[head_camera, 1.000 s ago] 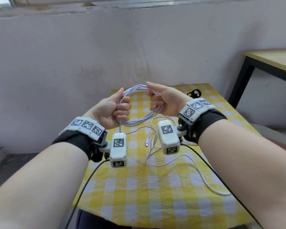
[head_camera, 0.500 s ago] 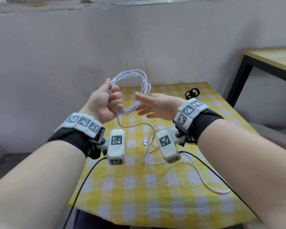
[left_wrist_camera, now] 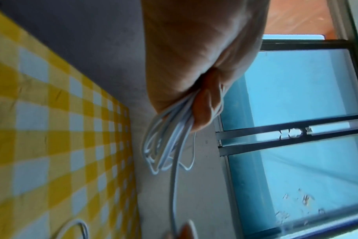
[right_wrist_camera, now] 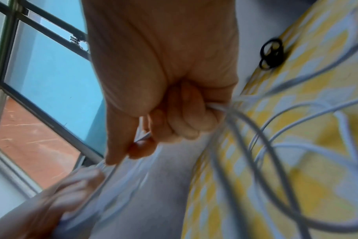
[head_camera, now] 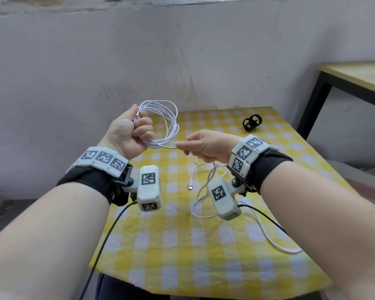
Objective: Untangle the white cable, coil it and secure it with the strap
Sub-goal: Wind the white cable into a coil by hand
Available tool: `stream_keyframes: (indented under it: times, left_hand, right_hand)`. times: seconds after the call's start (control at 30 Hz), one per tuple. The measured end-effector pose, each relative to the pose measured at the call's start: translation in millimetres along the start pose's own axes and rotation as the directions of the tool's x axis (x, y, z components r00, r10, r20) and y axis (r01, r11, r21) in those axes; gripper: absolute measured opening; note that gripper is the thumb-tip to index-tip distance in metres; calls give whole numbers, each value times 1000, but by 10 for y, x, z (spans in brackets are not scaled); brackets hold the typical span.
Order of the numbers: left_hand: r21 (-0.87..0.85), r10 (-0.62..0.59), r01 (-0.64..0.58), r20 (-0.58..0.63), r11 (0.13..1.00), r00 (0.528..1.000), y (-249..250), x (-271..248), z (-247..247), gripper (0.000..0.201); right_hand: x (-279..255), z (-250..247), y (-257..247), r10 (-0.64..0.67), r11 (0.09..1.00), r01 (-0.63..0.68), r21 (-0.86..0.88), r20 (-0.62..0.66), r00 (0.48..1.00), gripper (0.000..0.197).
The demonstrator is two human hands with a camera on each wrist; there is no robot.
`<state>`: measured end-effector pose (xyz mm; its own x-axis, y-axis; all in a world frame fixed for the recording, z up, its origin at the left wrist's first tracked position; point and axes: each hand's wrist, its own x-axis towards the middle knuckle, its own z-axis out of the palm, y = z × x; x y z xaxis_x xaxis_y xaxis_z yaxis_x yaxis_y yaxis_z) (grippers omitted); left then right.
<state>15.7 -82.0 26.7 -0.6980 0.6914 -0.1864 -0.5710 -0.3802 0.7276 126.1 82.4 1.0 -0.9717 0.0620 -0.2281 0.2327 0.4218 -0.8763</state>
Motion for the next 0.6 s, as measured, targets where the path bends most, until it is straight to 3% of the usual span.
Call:
stream_keyframes:
  times: [0.2, 0.37, 0.5, 0.6]
  left_hand:
    - [378, 99, -31, -163, 925, 982, -52, 46, -115, 38]
    - [485, 210, -70, -241, 872, 947, -31, 62, -221, 37]
    - [524, 295, -72, -356, 848, 886, 87, 39, -394, 38]
    - [547, 329, -56, -416, 835, 848, 115, 32, -438, 39]
  right_hand:
    - [-12, -330, 151, 58, 962, -155, -223, -388, 920, 43]
    - [-57, -434, 216, 72, 929, -247, -277, -519, 852, 53]
    - [-152, -596, 281, 102, 867, -359, -345, -582, 807, 58]
    - [-146, -606, 250, 75, 851, -364, -378, -598, 798, 49]
